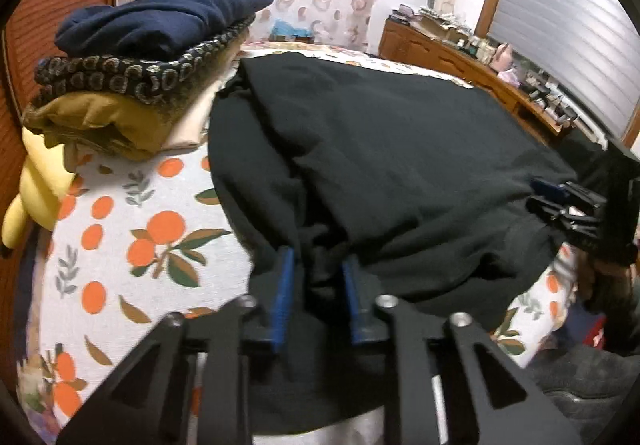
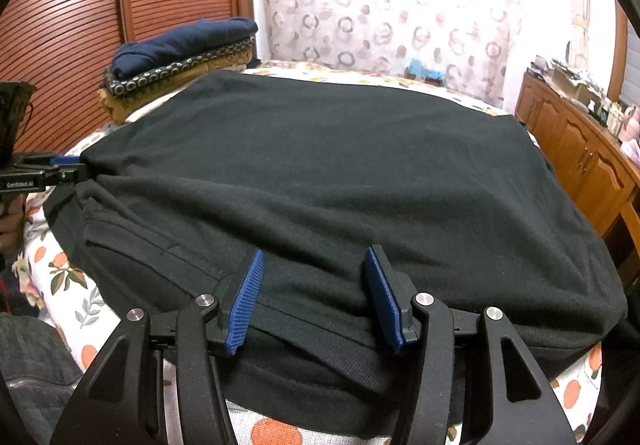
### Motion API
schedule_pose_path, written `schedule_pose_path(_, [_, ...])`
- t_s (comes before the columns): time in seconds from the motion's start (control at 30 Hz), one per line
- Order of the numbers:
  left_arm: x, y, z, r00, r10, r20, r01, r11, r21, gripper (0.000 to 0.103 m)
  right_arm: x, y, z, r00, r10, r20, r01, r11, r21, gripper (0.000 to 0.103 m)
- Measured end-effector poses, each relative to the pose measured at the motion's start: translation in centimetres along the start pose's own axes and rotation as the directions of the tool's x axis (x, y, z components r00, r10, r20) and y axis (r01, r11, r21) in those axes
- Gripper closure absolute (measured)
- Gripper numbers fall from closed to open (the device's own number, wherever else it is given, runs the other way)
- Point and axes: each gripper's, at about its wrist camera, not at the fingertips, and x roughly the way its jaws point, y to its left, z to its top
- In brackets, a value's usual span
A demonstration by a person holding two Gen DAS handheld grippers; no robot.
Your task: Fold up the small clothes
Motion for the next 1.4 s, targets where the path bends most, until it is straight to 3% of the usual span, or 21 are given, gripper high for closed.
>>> schedule_pose_path(0.07, [-0.1,-0.3,0.2,1.0,-0.006,0.011,0.006,1.0,0.012,0.098,-0.2,-0.2,-0.1,1.0,0.003,0.001,-0.003,1.0,0.002,0.05])
schedule_pose_path(0.13, [-0.8,-0.5,0.5,0.998,-0.032,0.053,0.032,0.999,0.003,0.099,-0.3,-0.4,-0.2,1.0,0.008,0.003,-0.008,1.0,0.006,0.05])
schedule_pose_path(0.23, [-2.0,-1.6,1.7,0.993,-0.014,0.113,0.01,0.999,0.036,0.099,-0.5,-0.5,-0.3,1.0,0.015,0.005,-0.015,1.0,0.012,0.05])
schedule_pose_path(0.4, [-3.1,-3.7,5.6,0.98,-0.064,0.189,0.049,0.995,0.083,0.099,-1.4,-2.1,0.0,1.0,0.024,0.0,-0.024,0.998,0.062,0.05])
schedule_pose_path(0.6, [-2.7,-8.1,10.5,0.959,-0.152,0.237,0.113,0.979,0.172,0.1,-4.2,-5.0,0.3,0.999,-0.017,0.051,0.012,0.994,0.108,0.05])
schedule_pose_path(0.8, [-1.1,-13.1,14.2,0.946,-0.224,0.235,0.16,0.952,0.262,0.1,-7.0,-8.1,-0.1,0.992,-0.079,0.094,0.064,0.986,0.151,0.05])
schedule_pose_path(1.17, [0.0,-22.6,17.8,0.926,-0.33,0.184,0.234,0.884,0.405,0.1,-9.8,-12.1,-1.5,0.982,-0.149,0.115,0.119,0.965,0.234,0.05])
schedule_pose_path(1.4, [2.6,-26.1,18.4,0.94,-0.309,0.143,0.23,0.887,0.401,0.099,-10.8,-13.0,-2.2,0.979,-0.168,0.117,0.135,0.958,0.251,0.05])
